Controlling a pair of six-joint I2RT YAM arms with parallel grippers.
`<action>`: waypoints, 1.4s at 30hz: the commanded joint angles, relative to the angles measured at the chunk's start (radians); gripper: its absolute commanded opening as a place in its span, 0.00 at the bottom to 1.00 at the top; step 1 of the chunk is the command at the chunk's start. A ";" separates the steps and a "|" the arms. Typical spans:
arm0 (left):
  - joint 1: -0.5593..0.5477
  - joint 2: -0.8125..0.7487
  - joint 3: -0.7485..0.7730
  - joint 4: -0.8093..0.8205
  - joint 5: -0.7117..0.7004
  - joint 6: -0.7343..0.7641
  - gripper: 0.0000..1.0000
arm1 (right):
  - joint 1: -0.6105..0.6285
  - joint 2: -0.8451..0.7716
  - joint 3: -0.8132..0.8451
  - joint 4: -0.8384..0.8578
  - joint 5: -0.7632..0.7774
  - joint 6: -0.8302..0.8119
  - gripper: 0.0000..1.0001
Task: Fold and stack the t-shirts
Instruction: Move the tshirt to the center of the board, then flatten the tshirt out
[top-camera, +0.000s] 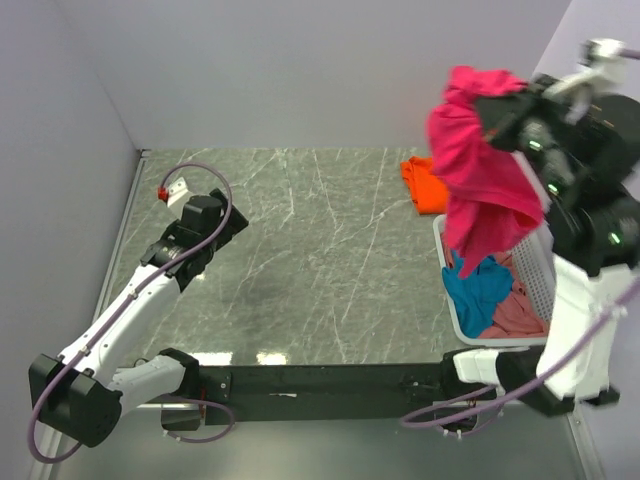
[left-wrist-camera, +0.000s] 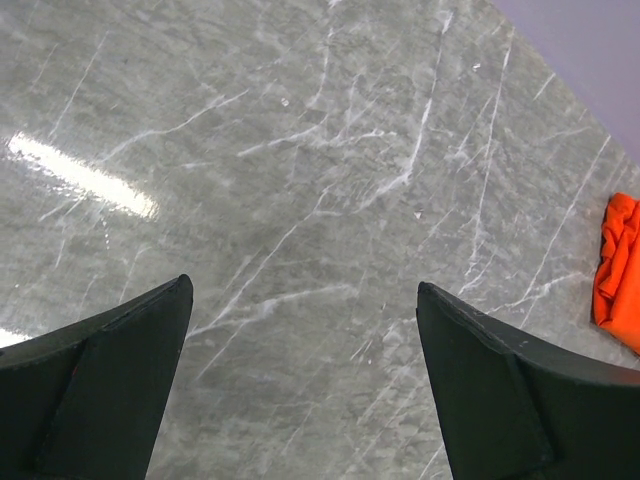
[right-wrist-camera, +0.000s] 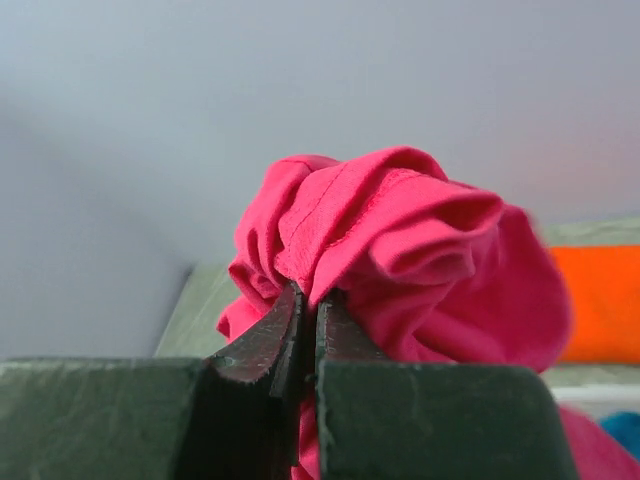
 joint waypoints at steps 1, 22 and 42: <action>-0.001 -0.037 0.030 -0.050 -0.025 -0.040 0.99 | 0.188 0.154 0.028 0.011 -0.066 -0.067 0.00; 0.002 -0.080 -0.084 -0.155 -0.023 -0.149 0.99 | 0.282 0.130 -1.024 0.373 -0.049 -0.025 0.70; 0.072 0.471 -0.064 0.292 0.336 0.015 0.62 | 0.356 0.259 -1.132 0.491 -0.052 0.025 0.70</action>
